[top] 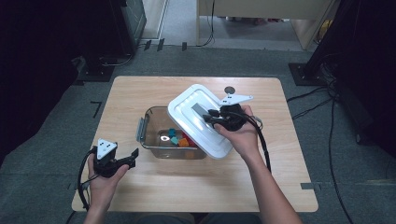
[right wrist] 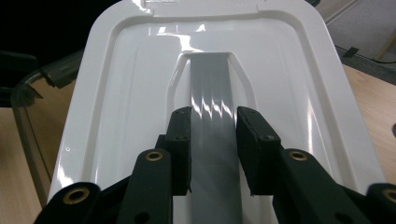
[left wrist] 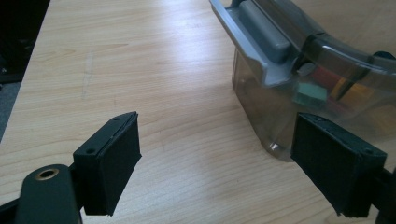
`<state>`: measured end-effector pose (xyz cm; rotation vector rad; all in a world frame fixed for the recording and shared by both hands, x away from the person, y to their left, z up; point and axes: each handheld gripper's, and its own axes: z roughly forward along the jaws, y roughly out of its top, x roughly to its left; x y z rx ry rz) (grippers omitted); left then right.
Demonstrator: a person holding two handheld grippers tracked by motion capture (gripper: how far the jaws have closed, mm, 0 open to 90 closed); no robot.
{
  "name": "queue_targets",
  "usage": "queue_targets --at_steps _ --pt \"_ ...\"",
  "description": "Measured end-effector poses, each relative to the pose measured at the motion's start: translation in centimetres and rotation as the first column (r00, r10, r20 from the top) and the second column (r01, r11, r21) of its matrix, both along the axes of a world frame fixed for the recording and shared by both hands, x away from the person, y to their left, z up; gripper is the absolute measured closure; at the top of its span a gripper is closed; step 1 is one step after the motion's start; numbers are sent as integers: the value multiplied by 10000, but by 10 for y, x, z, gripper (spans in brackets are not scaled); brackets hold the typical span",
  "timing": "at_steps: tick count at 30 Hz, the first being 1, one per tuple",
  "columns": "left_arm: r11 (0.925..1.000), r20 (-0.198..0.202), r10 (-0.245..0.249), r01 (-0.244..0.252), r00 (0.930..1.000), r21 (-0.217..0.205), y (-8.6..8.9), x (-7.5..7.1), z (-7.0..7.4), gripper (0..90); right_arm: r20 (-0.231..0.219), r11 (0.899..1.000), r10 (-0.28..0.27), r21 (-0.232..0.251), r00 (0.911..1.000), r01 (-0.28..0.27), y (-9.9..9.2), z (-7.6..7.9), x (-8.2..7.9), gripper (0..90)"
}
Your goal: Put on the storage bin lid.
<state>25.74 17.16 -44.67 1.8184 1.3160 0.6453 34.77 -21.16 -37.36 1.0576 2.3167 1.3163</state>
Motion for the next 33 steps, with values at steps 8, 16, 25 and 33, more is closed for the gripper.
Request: queue_targets --at_steps 8,16,25,33 --pt "9999 125 -109 110 9999 -94 -3 4 13 157 -202 9968 738 -301 9971 -744 27 -2 4 683" --pt "9995 355 -167 176 9992 -250 -10 17 31 157 -262 9891 1217 -800 9922 -1234 49 -7 5 682" --pt "9987 471 -150 172 9988 -482 -12 21 41 160 -166 9802 1587 -1177 9872 -1595 65 -7 6 682" --pt "9980 476 -136 165 9988 -616 -17 28 48 160 -94 9698 2183 -1092 9758 -2180 78 -9 4 682"
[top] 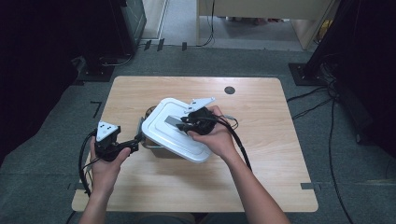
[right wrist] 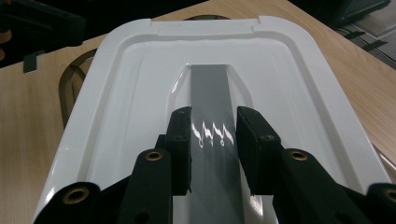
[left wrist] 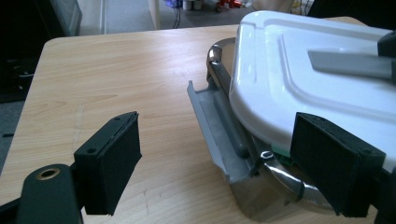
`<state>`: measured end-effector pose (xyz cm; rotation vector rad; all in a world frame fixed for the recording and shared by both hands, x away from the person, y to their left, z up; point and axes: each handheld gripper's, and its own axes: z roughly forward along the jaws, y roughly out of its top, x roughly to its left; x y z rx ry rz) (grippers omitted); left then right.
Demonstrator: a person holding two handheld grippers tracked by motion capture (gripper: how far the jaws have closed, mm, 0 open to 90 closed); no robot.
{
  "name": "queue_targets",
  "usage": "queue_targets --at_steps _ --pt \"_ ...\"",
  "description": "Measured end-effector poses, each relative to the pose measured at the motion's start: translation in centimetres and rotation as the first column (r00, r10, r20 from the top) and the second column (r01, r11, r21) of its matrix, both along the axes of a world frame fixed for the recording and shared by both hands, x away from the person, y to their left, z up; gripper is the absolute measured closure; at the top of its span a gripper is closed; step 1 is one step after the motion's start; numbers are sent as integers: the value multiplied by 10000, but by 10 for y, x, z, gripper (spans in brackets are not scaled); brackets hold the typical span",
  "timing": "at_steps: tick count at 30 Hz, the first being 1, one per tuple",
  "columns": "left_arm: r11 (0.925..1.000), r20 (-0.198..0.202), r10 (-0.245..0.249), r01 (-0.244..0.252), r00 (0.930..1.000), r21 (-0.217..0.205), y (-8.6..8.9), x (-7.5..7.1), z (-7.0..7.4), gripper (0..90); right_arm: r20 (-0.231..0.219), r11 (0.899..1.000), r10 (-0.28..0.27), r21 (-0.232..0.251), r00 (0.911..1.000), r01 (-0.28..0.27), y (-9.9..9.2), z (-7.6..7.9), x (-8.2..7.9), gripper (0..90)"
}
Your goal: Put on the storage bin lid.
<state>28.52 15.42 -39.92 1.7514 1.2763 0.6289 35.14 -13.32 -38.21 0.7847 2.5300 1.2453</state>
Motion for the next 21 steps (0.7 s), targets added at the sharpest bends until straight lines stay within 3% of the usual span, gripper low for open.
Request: queue_targets --at_steps 3,8,11,16,19,21 --pt "10000 -31 -2 2 10000 -40 -3 3 2 160 44 9992 378 -116 9993 -377 8 1 -2 682" --pt "9994 -83 88 -85 9999 323 -11 9 1 160 -4 9977 673 -20 9977 -673 15 0 -3 673" --pt "9980 -205 179 -166 9996 616 -13 12 -1 160 168 9987 411 306 9990 -416 10 5 -4 564" --pt "9987 -255 175 -162 9995 483 -11 12 -2 160 399 9940 -828 747 9958 796 -26 12 -8 548" --pt "9987 -257 183 -170 9995 480 -10 12 -2 160 295 9783 -1940 796 9805 1912 -53 7 -11 550" --pt "9986 -242 183 -171 9995 501 -10 12 -2 160 287 9666 -2517 574 9674 2498 -68 2 -13 544"
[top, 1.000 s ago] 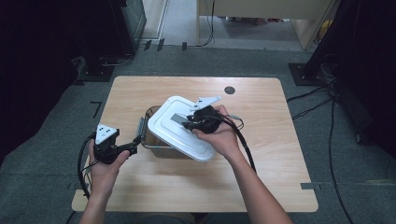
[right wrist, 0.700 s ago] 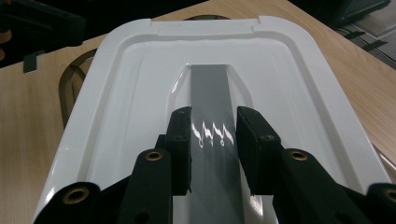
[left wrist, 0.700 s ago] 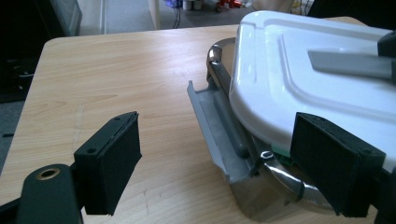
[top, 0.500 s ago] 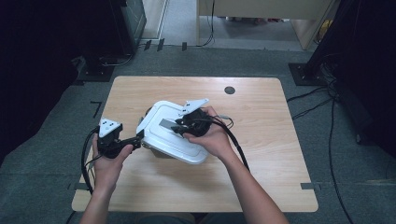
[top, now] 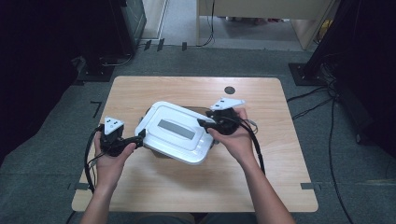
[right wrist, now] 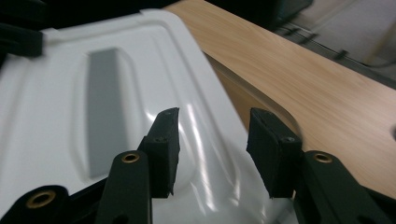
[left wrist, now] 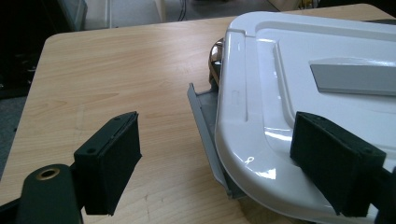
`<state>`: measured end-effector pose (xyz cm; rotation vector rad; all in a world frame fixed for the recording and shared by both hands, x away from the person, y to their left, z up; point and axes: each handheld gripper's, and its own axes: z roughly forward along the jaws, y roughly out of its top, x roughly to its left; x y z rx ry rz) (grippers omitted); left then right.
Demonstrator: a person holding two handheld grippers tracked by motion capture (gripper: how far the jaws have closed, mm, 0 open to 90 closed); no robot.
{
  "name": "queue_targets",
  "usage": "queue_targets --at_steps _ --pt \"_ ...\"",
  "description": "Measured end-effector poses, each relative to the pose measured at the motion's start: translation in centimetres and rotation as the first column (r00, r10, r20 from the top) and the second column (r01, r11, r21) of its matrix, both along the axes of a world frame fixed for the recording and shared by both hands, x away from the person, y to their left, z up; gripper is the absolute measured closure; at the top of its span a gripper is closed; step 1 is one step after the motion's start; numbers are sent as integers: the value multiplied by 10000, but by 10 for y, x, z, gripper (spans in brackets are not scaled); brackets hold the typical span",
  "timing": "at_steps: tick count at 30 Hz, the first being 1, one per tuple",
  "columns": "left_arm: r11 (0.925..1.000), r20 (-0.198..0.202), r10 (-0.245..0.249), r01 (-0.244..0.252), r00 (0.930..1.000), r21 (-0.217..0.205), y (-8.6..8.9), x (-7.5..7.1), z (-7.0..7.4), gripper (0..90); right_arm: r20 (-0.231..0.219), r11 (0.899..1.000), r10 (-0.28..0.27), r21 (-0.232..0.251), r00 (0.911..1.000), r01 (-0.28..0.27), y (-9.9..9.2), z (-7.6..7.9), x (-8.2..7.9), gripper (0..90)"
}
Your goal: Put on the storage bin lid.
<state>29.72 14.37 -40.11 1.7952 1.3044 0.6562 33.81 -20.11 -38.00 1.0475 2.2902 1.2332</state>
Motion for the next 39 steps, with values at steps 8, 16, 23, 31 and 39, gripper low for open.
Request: queue_targets --at_steps 8,16,23,31,39 --pt "10000 46 -14 15 10000 -68 -3 -2 -1 160 -505 9927 -1046 546 9932 1073 -22 -17 -6 512" --pt "9999 83 10 -9 10000 -115 -10 -4 -2 160 -357 9889 -1415 397 9893 1429 -16 -17 12 525" --pt "9994 -166 -192 188 9997 -279 -17 -9 -1 160 -194 9843 -1674 531 9857 1682 -14 -19 28 519" --pt "9973 -334 -509 490 9981 -544 -24 -13 -11 159 -278 9747 -1962 1041 9802 1980 -13 -25 42 505" --pt "9968 -203 -271 255 9994 -758 -25 -11 -13 158 -379 9670 -2203 1225 9747 2233 -13 -33 48 496"
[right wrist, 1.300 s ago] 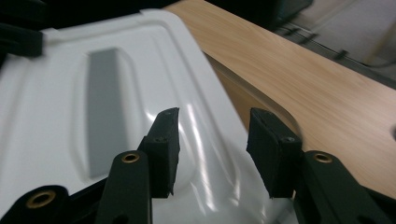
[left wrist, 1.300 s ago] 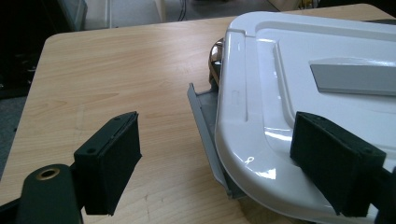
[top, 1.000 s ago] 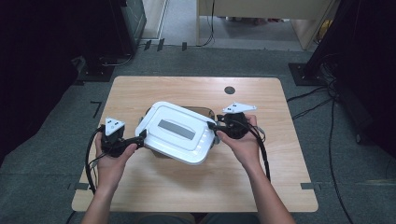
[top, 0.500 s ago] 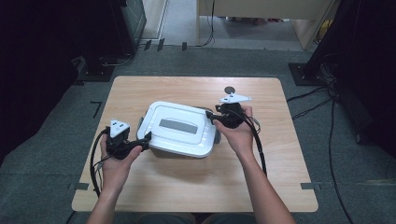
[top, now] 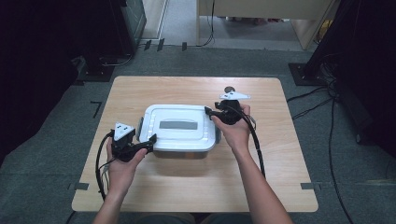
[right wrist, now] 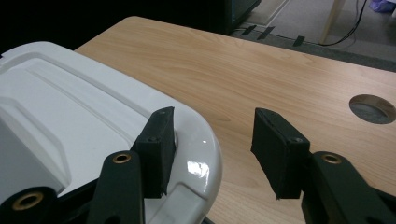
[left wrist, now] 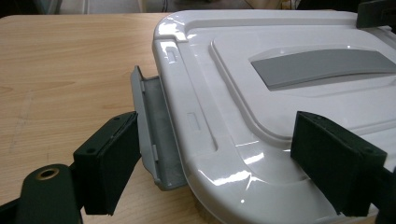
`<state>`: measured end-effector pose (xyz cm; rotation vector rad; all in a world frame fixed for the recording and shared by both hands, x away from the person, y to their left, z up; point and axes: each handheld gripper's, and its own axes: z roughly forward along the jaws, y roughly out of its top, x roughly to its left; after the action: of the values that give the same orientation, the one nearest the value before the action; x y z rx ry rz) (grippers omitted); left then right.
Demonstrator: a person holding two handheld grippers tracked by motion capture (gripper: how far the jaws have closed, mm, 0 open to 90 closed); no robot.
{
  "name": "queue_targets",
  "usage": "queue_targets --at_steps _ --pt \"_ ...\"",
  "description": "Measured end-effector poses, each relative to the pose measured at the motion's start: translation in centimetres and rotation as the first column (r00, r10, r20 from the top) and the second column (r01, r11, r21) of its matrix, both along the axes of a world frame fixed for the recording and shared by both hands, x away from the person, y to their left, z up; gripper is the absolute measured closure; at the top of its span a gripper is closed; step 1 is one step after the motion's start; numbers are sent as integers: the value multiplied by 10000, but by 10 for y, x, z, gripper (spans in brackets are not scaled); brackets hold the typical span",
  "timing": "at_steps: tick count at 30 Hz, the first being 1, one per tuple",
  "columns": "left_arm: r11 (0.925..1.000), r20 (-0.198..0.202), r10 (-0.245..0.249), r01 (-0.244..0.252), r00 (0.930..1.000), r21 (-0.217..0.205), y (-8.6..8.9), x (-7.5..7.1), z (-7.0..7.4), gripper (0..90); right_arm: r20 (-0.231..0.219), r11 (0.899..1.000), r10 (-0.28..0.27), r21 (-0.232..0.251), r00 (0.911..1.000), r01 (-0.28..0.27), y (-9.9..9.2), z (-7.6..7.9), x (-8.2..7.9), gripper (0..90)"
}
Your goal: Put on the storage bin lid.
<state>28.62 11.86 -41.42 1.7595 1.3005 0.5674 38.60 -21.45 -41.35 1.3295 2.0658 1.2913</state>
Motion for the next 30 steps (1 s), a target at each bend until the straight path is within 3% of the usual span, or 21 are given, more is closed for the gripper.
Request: queue_targets --at_steps 3,5,10,13,20,30 --pt "9999 -58 -157 157 9999 27 0 -2 2 161 -79 9999 -64 126 9999 65 -4 0 -2 456" --pt "9998 140 -207 207 9997 12 2 -5 3 161 -16 9996 -35 292 10000 35 -9 0 -4 405" --pt "9989 442 -101 121 9990 -452 14 -11 6 140 -26 9983 164 560 9999 -162 -21 4 -12 272" --pt "9970 527 -73 113 9986 -765 23 -14 7 140 245 9967 392 705 9989 -409 -28 7 -22 247" --pt "9975 581 182 -142 9981 -696 40 -22 0 140 573 9985 196 494 9982 -224 -49 11 -45 239" --pt "9968 682 753 -732 9948 -330 62 -38 -28 141 381 9985 -245 489 9990 227 -87 -4 -74 244"
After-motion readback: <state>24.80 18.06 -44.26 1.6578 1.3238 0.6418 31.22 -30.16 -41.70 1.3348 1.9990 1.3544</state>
